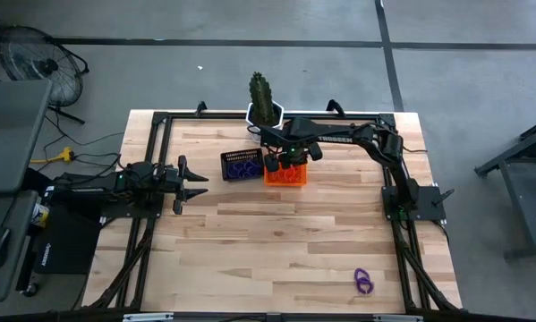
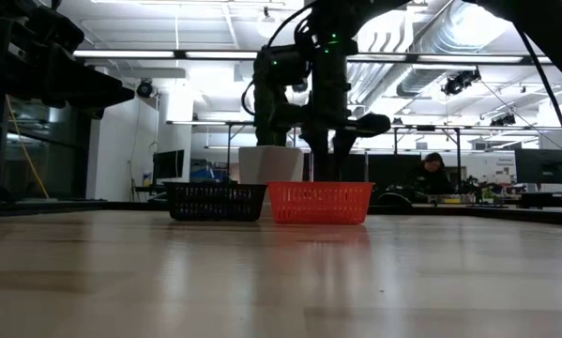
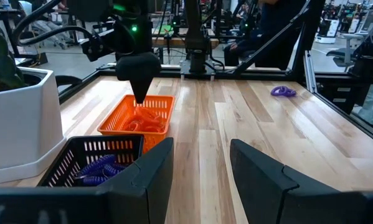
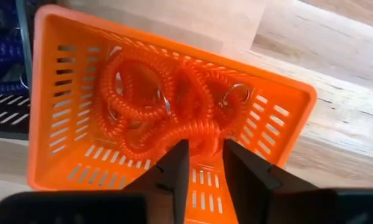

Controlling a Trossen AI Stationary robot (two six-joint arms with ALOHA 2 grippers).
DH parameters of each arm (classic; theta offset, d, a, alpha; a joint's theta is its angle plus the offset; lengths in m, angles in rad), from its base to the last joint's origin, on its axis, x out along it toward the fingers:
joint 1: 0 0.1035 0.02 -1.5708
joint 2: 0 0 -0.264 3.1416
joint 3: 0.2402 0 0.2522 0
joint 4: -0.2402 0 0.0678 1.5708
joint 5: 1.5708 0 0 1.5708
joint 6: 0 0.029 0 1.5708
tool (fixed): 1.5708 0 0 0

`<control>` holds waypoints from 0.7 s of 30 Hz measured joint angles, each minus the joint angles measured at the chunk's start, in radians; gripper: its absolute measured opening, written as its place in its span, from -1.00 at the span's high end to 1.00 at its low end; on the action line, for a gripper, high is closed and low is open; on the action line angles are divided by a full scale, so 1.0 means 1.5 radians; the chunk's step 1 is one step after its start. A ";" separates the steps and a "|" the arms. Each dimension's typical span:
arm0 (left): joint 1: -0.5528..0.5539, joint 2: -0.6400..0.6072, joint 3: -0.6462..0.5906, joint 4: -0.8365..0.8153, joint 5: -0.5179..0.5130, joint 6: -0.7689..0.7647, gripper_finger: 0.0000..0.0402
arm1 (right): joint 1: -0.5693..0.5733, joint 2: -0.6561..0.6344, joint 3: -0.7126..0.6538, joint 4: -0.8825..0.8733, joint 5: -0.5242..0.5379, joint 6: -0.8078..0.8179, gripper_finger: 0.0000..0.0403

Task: Sort spring keychains
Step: Put the purple spring keychain in the black bin

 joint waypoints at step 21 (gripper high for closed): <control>0.000 0.000 0.000 0.000 0.000 0.000 0.22 | 0.116 -0.129 -0.046 -0.161 0.095 0.061 0.30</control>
